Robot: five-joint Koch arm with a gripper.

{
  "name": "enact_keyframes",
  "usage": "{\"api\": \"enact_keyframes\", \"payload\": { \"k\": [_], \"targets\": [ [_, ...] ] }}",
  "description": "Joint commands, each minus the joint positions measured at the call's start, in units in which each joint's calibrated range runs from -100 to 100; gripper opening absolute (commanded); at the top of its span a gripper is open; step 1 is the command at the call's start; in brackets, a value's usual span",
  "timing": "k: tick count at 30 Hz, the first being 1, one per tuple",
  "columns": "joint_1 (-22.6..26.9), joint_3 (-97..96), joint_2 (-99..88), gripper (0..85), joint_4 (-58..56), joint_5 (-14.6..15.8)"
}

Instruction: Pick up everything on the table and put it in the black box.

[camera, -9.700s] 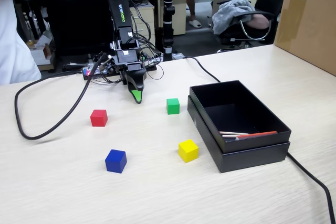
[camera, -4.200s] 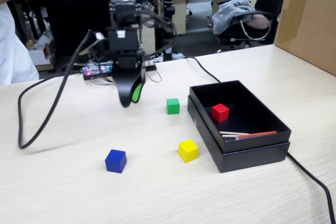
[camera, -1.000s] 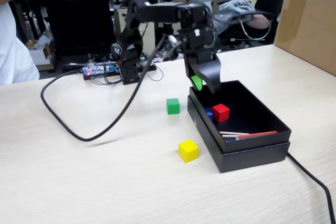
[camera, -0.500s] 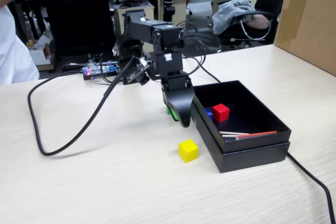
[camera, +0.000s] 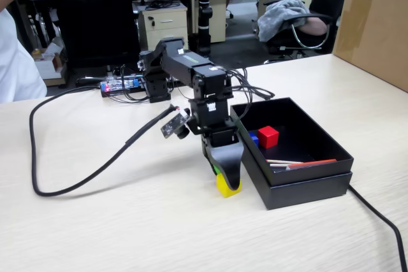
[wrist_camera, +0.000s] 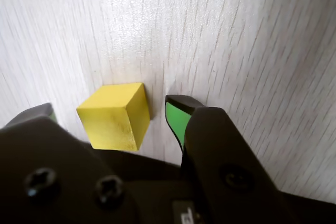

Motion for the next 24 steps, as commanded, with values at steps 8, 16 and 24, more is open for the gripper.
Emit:
{"api": "enact_keyframes", "payload": {
  "k": [8,16,24],
  "targets": [
    [0.05,2.44,-1.2,6.8,-0.2,-0.39],
    [1.61,-13.7,-39.76,6.9,-0.72,0.05],
    [9.13,-17.78,-54.79,7.3,-2.18,2.44]
  ]
}}
